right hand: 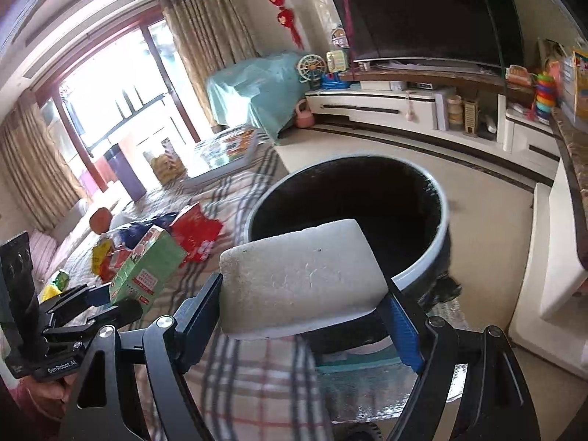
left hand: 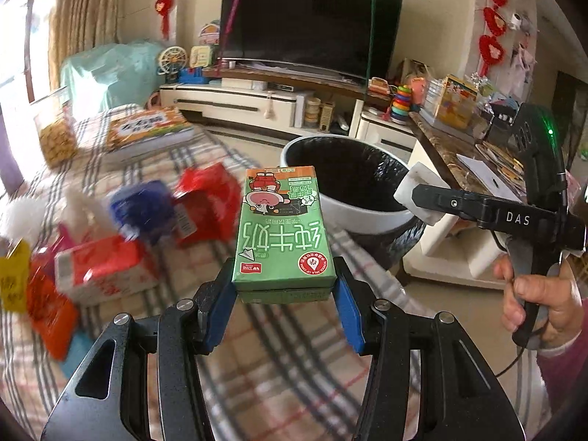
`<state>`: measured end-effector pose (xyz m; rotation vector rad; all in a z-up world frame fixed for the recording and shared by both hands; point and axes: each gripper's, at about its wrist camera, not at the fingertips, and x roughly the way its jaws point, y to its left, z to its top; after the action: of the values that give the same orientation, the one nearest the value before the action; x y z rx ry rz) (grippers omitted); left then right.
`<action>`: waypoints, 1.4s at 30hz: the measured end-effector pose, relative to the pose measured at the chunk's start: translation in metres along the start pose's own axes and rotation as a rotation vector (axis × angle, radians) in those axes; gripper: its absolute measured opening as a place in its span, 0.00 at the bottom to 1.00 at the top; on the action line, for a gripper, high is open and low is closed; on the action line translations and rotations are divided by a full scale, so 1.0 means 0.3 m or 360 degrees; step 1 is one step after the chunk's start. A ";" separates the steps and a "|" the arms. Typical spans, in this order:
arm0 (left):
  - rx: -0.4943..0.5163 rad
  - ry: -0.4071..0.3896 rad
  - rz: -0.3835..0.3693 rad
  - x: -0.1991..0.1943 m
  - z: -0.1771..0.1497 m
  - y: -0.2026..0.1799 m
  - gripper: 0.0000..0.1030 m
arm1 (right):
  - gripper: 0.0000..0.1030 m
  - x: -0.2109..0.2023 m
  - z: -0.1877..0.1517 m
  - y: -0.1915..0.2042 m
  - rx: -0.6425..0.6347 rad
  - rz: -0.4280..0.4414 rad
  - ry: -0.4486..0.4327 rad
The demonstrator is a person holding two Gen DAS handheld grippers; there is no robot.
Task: Collect trash
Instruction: 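Carry the foam block and milk carton over the black-lined white bin, then open the right tool over the bin while the left tool releases the carton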
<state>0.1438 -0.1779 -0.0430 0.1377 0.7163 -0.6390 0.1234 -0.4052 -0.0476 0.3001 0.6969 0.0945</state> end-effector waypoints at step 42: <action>0.0103 0.0212 -0.0116 0.338 0.250 -0.135 0.54 | 0.84 0.157 0.190 -0.233 0.0135 0.0047 0.0138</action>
<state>0.2206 -0.2855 -0.0485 0.2160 0.8322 -0.7276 0.1951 -0.4766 -0.0565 0.3895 0.7840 0.1065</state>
